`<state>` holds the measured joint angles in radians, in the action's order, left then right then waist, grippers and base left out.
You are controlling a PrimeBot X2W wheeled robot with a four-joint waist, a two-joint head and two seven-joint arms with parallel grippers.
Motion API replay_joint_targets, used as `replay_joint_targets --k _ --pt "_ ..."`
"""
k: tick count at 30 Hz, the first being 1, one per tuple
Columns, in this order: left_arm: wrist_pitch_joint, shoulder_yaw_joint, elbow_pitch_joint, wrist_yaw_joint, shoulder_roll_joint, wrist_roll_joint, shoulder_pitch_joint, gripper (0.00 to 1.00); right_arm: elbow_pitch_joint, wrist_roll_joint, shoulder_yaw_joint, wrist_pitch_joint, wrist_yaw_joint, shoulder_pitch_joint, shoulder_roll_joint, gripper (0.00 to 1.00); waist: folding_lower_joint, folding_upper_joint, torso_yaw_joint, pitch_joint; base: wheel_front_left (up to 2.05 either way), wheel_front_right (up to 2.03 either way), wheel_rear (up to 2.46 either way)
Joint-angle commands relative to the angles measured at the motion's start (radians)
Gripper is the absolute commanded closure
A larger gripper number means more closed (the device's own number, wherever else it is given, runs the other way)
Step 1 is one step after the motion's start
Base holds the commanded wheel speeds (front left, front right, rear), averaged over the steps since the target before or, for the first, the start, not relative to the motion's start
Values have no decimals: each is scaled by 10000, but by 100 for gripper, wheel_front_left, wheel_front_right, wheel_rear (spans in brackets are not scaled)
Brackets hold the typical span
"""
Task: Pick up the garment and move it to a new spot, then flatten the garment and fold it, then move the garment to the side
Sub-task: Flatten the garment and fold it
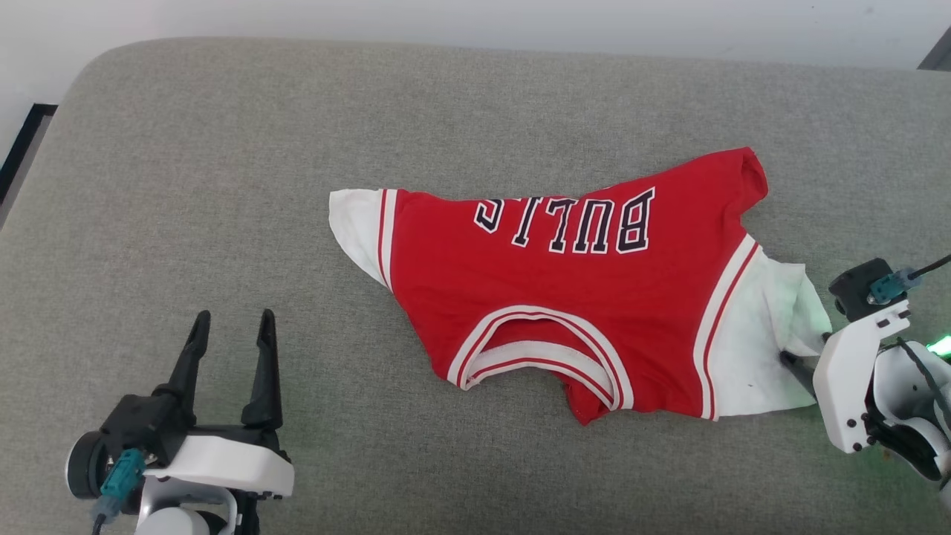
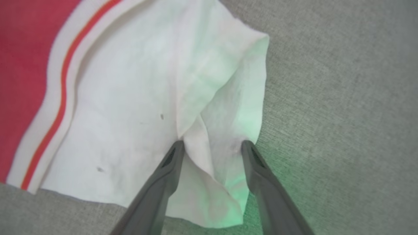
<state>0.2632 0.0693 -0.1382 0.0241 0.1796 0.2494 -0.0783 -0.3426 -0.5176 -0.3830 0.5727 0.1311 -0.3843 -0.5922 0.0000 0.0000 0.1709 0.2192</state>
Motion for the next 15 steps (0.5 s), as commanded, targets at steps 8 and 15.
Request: replay_joint_targets --k 8,15 --pt "20 -1012 58 702 -633 -509 -98 0 -752 -60 637 -445 -30 -240 88 100 0 0 -199 149 0 0 0" --pt "21 -1457 15 948 -815 -733 -113 0 -1381 620 2563 -1224 -25 -289 265 100 0 0 -398 176 0 0 0"
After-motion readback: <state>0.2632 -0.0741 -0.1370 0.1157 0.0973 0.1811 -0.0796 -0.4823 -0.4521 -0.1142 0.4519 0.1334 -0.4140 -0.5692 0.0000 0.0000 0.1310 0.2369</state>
